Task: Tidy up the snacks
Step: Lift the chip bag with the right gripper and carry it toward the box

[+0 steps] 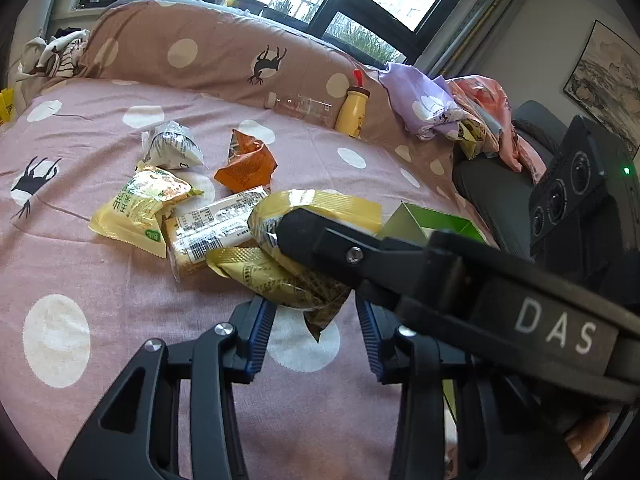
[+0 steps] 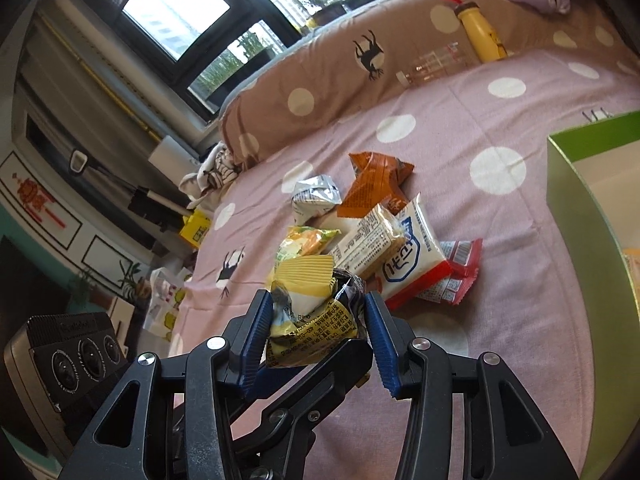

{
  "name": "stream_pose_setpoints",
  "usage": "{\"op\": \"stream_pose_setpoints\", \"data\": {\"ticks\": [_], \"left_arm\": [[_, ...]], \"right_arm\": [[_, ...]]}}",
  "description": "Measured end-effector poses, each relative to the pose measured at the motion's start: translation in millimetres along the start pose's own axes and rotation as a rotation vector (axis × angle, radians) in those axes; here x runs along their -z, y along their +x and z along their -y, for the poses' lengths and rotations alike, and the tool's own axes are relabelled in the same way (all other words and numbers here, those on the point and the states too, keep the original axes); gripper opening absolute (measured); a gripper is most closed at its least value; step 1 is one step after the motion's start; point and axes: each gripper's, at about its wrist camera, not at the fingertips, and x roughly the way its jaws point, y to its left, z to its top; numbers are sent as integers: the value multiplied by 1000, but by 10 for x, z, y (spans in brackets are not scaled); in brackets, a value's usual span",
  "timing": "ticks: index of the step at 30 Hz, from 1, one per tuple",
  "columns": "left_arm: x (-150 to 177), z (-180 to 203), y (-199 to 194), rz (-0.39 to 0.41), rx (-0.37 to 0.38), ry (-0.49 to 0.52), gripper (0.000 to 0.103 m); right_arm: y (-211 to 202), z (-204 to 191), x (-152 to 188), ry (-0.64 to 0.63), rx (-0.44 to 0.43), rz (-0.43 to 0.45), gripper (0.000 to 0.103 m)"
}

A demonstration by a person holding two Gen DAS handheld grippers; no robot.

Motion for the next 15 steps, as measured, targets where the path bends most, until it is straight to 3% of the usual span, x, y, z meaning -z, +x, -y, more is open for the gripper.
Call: {"op": "stream_pose_setpoints", "data": {"ticks": [15], "left_arm": [[-40,171,-215,93,35,63,38]], "right_arm": [[-322,-153,10,-46,-5,110,50]]}}
